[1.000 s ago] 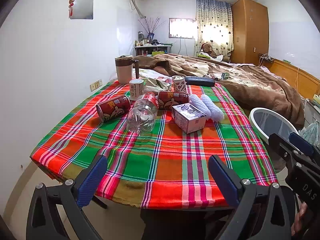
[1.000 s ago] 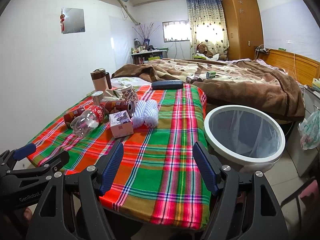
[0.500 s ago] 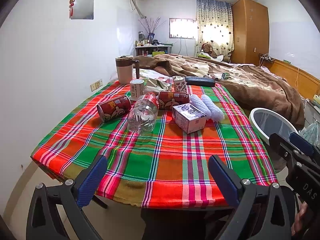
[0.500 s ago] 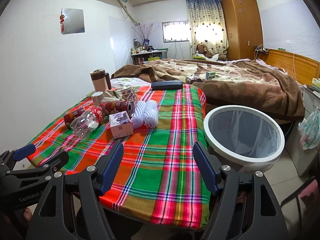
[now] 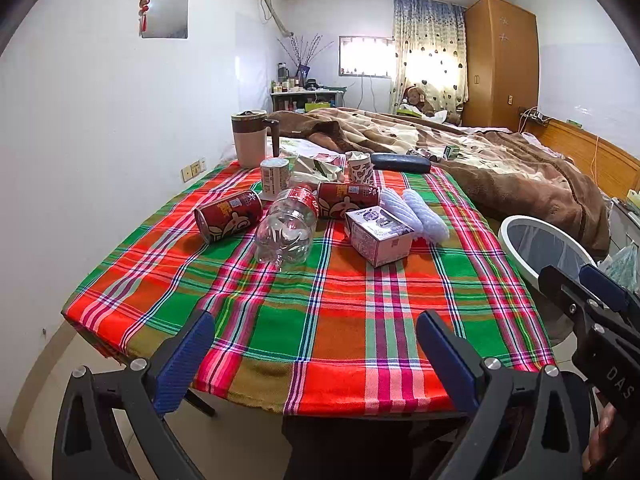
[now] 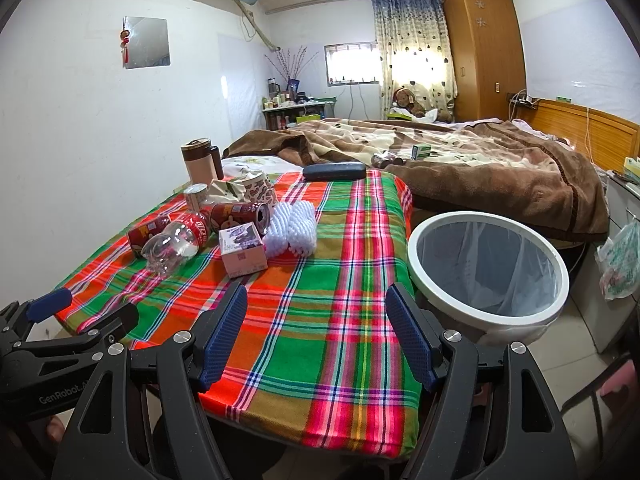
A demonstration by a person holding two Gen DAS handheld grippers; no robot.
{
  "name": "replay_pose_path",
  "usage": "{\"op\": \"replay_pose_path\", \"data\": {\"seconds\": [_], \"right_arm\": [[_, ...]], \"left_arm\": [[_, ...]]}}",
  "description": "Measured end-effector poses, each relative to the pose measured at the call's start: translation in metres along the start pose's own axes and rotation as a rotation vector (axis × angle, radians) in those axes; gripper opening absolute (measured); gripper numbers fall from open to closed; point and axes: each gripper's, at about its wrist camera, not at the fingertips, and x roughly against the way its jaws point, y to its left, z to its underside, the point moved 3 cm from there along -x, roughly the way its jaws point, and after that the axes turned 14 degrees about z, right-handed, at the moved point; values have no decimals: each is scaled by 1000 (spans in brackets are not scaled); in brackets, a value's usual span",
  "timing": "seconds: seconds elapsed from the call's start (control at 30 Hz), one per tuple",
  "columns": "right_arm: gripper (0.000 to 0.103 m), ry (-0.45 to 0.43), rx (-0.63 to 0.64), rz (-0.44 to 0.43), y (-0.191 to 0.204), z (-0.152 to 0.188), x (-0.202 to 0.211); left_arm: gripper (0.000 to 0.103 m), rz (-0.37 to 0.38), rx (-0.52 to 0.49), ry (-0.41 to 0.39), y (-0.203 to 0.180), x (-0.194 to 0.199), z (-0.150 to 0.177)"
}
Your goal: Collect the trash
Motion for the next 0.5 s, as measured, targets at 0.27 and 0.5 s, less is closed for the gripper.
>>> {"op": "replay_pose_path", "data": {"seconds": [0.27, 0.5], "right_arm": [[73, 0, 1, 0, 0, 1, 0], [73, -2, 0, 0, 1, 0, 0]], "left_arm": [[102, -1, 2, 0, 0, 3, 0], [102, -1, 1, 0, 0, 3, 0]]}}
